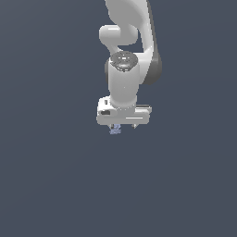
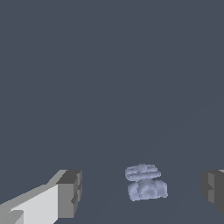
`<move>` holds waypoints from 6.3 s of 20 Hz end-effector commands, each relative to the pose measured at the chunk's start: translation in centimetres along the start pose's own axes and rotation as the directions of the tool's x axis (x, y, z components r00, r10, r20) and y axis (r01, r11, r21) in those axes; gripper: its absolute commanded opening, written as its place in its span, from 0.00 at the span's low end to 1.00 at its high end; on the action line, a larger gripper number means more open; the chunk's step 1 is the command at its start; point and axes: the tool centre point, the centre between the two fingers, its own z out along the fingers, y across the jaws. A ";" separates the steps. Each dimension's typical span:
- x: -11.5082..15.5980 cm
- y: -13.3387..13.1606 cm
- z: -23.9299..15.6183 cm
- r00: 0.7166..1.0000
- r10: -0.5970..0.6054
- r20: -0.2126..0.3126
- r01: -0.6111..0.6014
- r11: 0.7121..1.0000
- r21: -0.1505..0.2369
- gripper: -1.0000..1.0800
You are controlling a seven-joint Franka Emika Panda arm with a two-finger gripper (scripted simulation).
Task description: Pick up the object and move it to a goal position.
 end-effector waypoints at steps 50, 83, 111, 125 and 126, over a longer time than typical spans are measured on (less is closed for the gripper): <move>-4.0 2.6 4.9 0.712 0.702 0.001 -0.702 0.712 0.004 0.96; -8.5 3.9 8.8 0.114 0.993 -0.018 -0.993 0.114 -0.005 0.96; -8.5 4.0 13.9 0.113 0.993 -0.018 -0.994 0.113 -0.005 0.00; -7.9 8.7 12.8 0.113 0.993 -0.017 -0.994 0.113 -0.003 0.00; -7.8 9.6 12.6 0.113 0.993 -0.018 -0.994 0.113 -0.003 0.00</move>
